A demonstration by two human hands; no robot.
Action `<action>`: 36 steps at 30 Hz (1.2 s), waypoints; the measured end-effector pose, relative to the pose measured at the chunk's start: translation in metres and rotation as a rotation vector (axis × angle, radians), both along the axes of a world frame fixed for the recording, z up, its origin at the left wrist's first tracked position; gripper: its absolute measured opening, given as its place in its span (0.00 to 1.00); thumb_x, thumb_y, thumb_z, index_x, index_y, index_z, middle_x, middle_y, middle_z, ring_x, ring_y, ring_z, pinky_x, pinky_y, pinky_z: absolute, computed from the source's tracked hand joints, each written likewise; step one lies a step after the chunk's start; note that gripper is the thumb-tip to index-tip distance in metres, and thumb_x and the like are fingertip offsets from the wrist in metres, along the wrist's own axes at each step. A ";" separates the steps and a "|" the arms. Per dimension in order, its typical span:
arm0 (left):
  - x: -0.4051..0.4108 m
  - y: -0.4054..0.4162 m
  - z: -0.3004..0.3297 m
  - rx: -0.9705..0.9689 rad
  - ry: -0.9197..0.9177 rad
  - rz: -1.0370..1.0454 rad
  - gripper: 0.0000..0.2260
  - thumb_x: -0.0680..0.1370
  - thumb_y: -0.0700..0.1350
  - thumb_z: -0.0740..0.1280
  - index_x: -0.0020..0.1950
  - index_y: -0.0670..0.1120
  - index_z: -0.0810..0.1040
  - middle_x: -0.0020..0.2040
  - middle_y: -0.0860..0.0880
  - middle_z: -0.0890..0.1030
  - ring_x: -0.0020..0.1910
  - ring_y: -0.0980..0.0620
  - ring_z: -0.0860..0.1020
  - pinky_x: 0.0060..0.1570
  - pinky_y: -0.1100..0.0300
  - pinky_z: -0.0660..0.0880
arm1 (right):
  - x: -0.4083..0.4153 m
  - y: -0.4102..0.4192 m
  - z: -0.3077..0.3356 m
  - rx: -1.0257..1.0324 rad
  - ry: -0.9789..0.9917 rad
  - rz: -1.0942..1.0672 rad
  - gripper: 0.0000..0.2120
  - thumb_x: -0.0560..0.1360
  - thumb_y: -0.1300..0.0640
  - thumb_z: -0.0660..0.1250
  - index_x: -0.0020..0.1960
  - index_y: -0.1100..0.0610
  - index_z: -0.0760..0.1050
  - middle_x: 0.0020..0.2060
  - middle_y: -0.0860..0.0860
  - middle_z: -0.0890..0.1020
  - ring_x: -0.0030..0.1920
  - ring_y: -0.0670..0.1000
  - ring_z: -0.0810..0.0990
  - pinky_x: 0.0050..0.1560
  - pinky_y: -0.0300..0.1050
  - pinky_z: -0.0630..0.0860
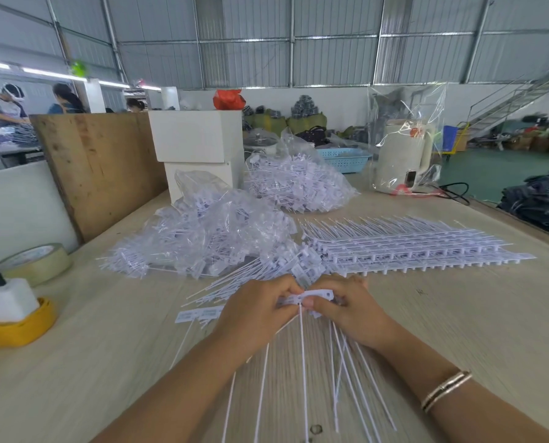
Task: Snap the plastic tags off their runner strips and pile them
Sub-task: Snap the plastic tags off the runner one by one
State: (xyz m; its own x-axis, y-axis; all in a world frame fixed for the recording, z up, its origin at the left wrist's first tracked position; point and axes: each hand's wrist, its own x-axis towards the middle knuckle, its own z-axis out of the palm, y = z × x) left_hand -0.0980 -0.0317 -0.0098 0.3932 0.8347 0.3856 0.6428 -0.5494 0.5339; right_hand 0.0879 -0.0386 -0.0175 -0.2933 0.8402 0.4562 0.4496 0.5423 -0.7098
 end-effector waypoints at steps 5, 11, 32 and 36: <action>0.000 0.000 0.000 0.005 -0.026 0.011 0.07 0.73 0.54 0.70 0.50 0.56 0.79 0.45 0.57 0.83 0.42 0.59 0.79 0.43 0.56 0.75 | -0.001 -0.001 0.001 0.008 -0.035 -0.055 0.12 0.74 0.57 0.69 0.37 0.42 0.76 0.30 0.45 0.77 0.35 0.45 0.73 0.50 0.62 0.67; 0.002 0.001 -0.001 0.005 -0.070 0.022 0.07 0.72 0.53 0.71 0.49 0.56 0.79 0.44 0.56 0.83 0.41 0.58 0.80 0.43 0.54 0.75 | -0.005 -0.002 0.003 0.023 -0.029 -0.105 0.12 0.74 0.56 0.69 0.36 0.42 0.76 0.29 0.42 0.76 0.37 0.46 0.74 0.52 0.69 0.66; -0.002 -0.001 0.007 0.123 -0.048 0.128 0.09 0.73 0.52 0.70 0.52 0.55 0.75 0.44 0.55 0.80 0.44 0.54 0.78 0.42 0.53 0.75 | 0.008 0.002 0.001 0.037 -0.348 -0.336 0.08 0.70 0.44 0.70 0.37 0.40 0.71 0.39 0.38 0.74 0.50 0.40 0.67 0.47 0.48 0.53; -0.002 -0.004 0.008 0.150 -0.017 0.149 0.08 0.73 0.56 0.68 0.48 0.56 0.75 0.42 0.59 0.76 0.42 0.57 0.75 0.40 0.56 0.74 | 0.010 0.005 -0.002 0.089 -0.518 -0.384 0.05 0.71 0.43 0.68 0.44 0.40 0.73 0.42 0.37 0.72 0.49 0.41 0.65 0.46 0.46 0.50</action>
